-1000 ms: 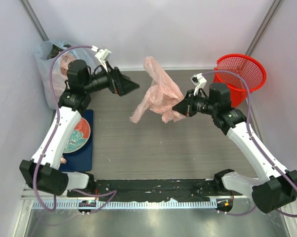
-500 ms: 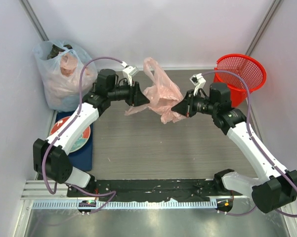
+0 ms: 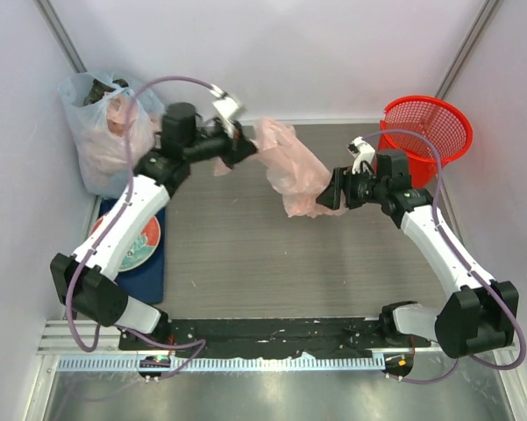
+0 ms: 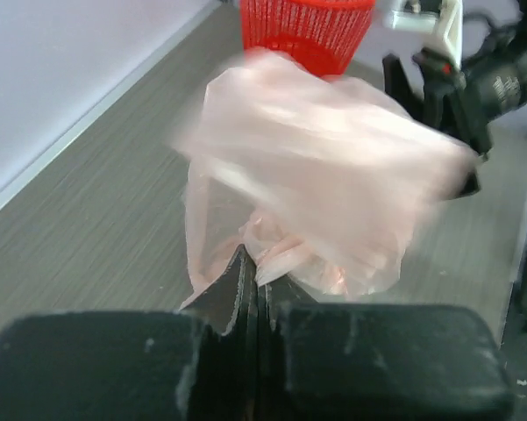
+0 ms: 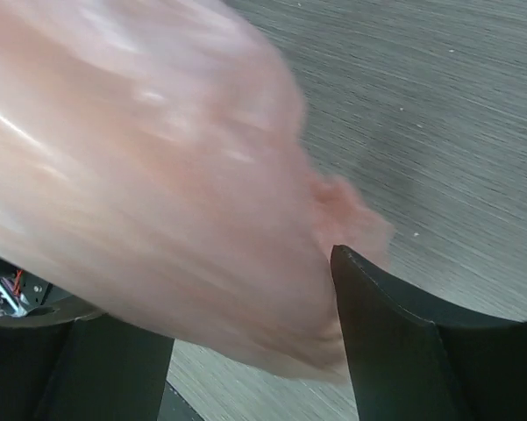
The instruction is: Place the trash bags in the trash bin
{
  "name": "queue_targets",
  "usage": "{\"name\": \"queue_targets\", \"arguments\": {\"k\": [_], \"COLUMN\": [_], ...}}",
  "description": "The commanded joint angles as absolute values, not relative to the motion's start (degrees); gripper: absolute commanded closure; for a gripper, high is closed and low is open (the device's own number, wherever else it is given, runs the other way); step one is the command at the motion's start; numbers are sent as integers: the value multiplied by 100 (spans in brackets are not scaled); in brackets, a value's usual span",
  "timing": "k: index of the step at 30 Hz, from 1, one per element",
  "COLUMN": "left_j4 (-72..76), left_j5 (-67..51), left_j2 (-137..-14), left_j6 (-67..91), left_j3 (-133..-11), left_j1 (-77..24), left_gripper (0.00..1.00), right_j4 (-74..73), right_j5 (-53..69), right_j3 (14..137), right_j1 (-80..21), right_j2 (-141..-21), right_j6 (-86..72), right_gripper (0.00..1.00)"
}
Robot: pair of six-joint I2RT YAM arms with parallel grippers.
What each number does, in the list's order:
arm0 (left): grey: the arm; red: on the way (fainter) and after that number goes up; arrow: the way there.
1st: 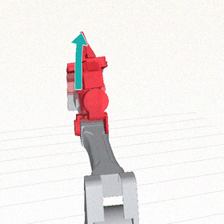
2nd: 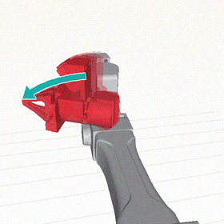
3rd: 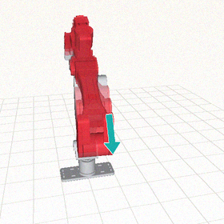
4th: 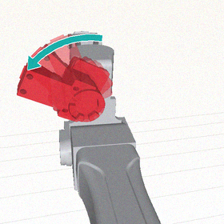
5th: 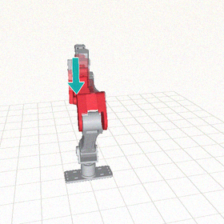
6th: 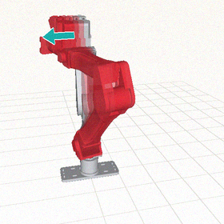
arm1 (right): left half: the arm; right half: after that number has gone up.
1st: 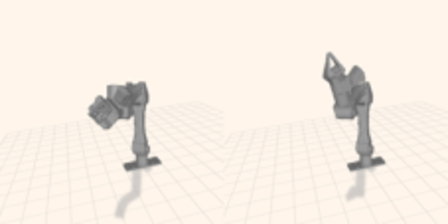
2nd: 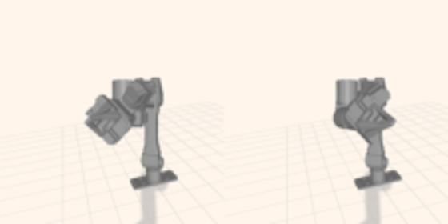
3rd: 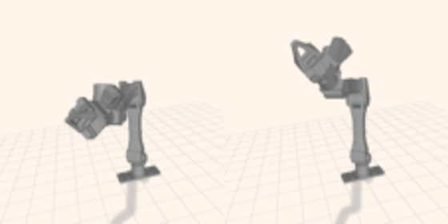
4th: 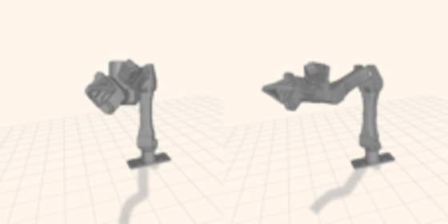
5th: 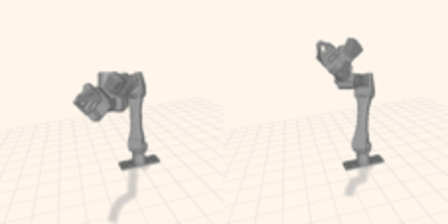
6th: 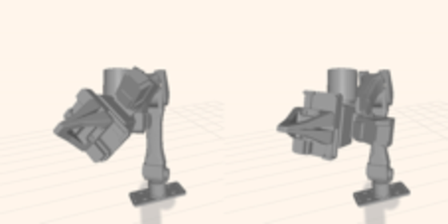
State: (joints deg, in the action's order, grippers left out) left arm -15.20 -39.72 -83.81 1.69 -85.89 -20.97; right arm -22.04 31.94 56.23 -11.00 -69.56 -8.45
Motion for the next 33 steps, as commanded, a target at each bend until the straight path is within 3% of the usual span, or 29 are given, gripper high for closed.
{"name": "queue_targets", "arguments": {"k": [1,3,8,14,24,28,33], "left_j4": [-1891,-1724,-1687,-1899,-607,-466,-519], "left_j5": [-1350,-428,104,-297,-1193,-1581,-1398], "left_j2": [-8209,-8139,-8305,-8447,-8007,-7796,-7866], "left_j6": [-1756,-1968,-1917,-1933,-2917,-3216,-3129], "left_j3": [-8087,-7709,-7812,-8113,-7612,-7261,-7400], "left_j1": [-3443,-3838,-4157,-4157,-4166,-4157,-4157], "left_gripper": [100,100,100,100,100,100,100], "right_j4": [-2933,-3233,-3972,-4096,-3375,-3646,-4324], "right_j5": [3050,3076,3479,3779,3665,3445,4076], "right_j3": [6257,6328,6590,7504,7901,7962,8280], "right_j1": [-801,-590,-71,-70,-369,-369,-352], "right_j2": [-6882,-6829,-6847,-6706,-7215,-7383,-7490], "right_j6": [-283,-150,-167,-429,-923,435,-402], "right_gripper": [27,26,21,17,17,13,17]}}
